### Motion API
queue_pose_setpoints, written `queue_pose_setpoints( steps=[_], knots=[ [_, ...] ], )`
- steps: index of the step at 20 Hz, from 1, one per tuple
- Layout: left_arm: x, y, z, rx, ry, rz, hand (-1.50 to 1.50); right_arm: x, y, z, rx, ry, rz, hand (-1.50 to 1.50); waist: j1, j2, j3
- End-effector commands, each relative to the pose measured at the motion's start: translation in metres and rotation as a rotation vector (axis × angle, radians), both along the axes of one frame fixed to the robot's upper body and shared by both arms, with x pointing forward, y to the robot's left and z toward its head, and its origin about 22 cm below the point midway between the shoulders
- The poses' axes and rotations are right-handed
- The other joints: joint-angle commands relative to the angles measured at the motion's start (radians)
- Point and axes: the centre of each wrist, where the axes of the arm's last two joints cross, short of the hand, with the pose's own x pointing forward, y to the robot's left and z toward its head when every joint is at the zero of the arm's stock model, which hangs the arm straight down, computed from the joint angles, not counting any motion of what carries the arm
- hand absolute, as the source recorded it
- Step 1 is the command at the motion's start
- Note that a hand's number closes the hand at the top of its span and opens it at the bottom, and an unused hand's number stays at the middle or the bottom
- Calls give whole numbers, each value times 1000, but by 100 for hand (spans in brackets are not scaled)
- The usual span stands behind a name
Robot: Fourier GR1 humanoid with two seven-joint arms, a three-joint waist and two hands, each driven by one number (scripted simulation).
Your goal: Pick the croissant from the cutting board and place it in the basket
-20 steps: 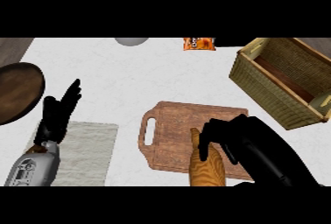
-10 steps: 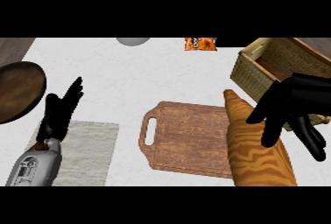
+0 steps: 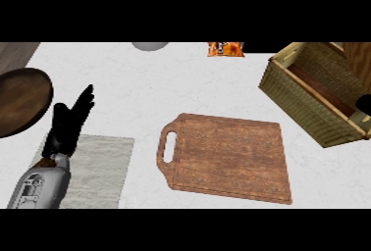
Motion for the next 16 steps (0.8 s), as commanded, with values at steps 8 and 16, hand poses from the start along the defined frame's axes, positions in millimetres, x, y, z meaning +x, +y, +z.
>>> queue_pose_setpoints(
  steps=[8,16],
  knots=[
    [5,-5,11,-16,-12,-10,0,55,-56,23,-417,97,-345,150,21,12,2],
    [1,3,6,-11,7,-43,0,95,-119,29,-435,59,-385,150,28,13,2]
  ],
)
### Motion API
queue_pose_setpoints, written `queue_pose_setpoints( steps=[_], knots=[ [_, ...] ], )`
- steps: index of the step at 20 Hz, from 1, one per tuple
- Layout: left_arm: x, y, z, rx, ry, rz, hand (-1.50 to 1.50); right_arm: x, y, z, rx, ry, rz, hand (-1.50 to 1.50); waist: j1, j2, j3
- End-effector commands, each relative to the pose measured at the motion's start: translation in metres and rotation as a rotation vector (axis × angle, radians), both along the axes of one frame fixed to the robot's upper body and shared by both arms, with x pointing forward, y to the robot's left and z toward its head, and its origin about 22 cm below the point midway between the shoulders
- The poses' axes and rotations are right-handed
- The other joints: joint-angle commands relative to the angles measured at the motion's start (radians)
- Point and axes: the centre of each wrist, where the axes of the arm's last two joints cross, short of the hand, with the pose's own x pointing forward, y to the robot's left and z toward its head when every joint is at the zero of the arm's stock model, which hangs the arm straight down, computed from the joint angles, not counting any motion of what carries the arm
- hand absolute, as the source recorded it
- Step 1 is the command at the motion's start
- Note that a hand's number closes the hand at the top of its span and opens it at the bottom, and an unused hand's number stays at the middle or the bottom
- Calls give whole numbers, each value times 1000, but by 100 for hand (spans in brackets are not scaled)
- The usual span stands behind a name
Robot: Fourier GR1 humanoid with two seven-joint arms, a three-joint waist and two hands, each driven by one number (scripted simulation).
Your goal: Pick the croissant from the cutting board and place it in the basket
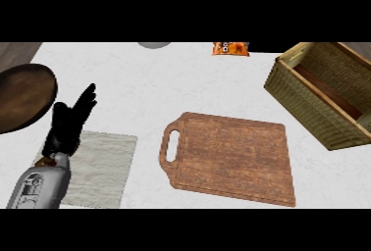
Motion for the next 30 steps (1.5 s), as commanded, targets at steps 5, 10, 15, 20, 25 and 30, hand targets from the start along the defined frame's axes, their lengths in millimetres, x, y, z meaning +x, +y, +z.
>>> queue_pose_setpoints(
  steps=[5,10,15,20,25,30],
  knots=[
    [-2,3,-7,0,-12,16,0,46,-45,-41,-6,30,87,150,0,-2,0],
    [2,-2,4,8,-4,11,0,70,-73,-71,2,56,87,150,6,0,0],
    [8,-16,8,10,1,21,0,82,-81,-108,-44,92,94,150,-6,-3,0],
    [6,-7,5,10,-20,-2,0,94,-98,-123,162,218,34,150,8,1,0],
    [1,-13,-14,5,-3,-3,0,102,-93,-161,259,212,82,-150,-7,-3,0],
    [3,-4,-2,0,-14,0,0,103,-105,-163,377,80,78,-150,-2,0,1]
  ],
)
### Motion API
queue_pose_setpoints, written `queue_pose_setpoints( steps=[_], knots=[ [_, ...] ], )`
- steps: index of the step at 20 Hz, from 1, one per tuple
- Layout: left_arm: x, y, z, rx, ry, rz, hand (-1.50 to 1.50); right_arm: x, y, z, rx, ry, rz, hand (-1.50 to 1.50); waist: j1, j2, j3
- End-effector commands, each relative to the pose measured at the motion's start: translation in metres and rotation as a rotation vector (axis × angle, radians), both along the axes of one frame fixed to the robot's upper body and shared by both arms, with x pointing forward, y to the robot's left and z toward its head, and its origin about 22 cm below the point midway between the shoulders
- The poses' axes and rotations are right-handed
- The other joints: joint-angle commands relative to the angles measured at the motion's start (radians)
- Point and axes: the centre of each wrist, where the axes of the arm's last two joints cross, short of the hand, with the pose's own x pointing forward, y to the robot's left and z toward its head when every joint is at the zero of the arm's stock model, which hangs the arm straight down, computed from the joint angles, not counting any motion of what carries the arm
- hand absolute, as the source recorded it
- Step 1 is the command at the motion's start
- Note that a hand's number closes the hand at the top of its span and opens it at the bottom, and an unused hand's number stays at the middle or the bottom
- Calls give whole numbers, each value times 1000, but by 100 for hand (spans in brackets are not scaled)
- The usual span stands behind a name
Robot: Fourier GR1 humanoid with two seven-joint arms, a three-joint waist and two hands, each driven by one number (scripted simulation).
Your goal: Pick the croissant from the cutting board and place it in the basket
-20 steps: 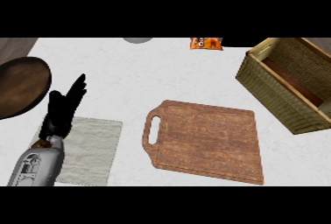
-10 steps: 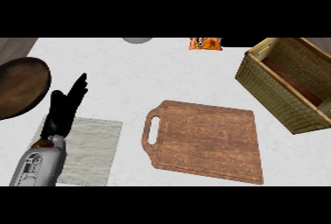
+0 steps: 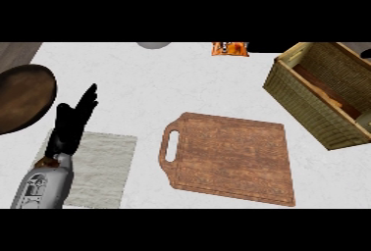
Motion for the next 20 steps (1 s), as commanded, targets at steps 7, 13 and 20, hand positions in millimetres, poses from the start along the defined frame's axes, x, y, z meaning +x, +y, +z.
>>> queue_pose_setpoints(
  steps=[7,13,20],
  knots=[
    [0,5,-5,4,-17,0,0,-12,-38,10,286,-243,-197,-150,2,2,0],
    [8,-5,5,-2,-11,-4,0,-57,-109,35,399,-198,-352,-150,9,9,1],
    [2,-2,-4,-5,-6,-11,0,-130,-180,24,411,-199,-391,-150,9,14,5]
  ],
)
